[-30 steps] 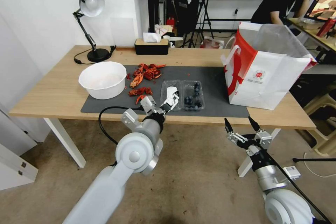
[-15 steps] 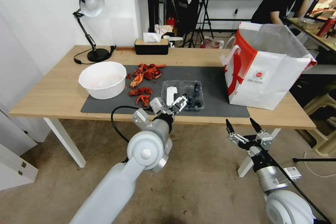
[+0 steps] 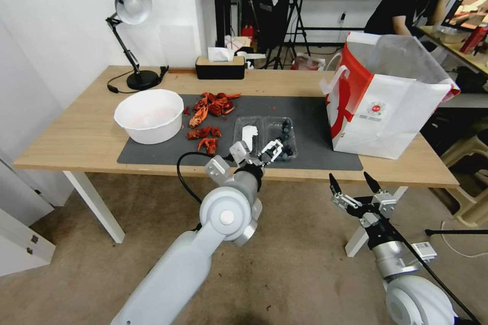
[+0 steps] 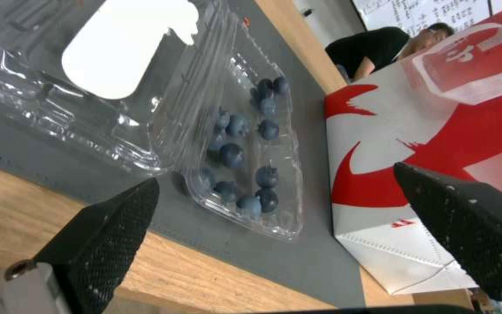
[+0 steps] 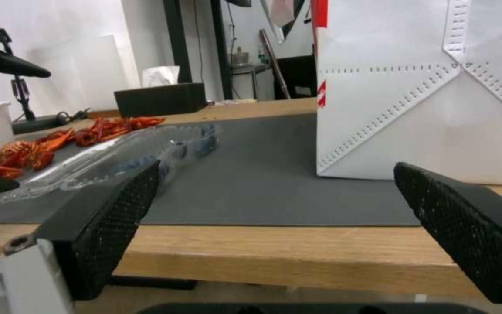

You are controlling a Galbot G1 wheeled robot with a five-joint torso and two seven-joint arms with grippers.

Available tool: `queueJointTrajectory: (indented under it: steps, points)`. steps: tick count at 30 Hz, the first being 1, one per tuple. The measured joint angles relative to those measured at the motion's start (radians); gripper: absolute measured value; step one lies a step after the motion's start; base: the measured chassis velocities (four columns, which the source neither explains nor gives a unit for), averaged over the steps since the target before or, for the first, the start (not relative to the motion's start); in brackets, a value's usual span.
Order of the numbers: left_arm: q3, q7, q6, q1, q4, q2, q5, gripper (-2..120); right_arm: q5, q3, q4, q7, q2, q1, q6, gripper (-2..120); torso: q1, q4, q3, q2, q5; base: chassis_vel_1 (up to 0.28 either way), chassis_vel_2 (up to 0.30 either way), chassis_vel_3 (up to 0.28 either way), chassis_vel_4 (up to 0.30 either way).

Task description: Close the takeout container lid, then place the container into the takeout bag.

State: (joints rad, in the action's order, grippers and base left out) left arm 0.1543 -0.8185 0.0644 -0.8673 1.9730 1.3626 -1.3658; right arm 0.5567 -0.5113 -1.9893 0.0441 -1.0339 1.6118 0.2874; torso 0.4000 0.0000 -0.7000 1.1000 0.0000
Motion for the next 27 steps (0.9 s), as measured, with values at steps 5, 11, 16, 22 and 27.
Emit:
queueJointTrajectory:
  steps: [5, 11, 16, 22, 27]
  points:
    - [0.003, -0.007, 0.0, 0.008, -0.018, 0.009, 0.0, 100, 0.002, -0.001, 0.005, 0.0, 0.0, 0.0, 0.001, 100, 0.0, 0.0, 0.0, 0.0, 0.0, 0.0, 0.0, 0.0, 0.0]
    - [0.004, -0.009, 0.0, 0.011, -0.036, 0.015, 0.001, 100, 0.003, -0.002, 0.01, 0.0, 0.001, -0.001, 0.003, 100, 0.0, 0.0, 0.0, 0.0, 0.0, 0.0, 0.0, 0.0, 0.0]
    - [0.004, -0.011, 0.0, 0.014, -0.049, 0.02, 0.002, 100, 0.004, -0.002, 0.014, 0.0, 0.001, 0.0, 0.005, 100, 0.0, 0.0, 0.0, 0.0, 0.0, 0.0, 0.0, 0.0, 0.0]
    - [0.003, -0.012, -0.002, 0.021, -0.064, 0.023, 0.005, 100, 0.004, -0.002, 0.018, -0.001, 0.002, -0.001, 0.007, 100, 0.0, 0.0, 0.0, 0.0, 0.0, 0.0, 0.0, 0.0, 0.0]
    - [0.002, -0.017, -0.003, 0.025, -0.072, 0.025, 0.005, 100, 0.004, -0.002, 0.018, -0.002, 0.004, -0.002, 0.007, 100, 0.0, 0.0, 0.0, 0.0, 0.0, 0.0, 0.0, 0.0, 0.0]
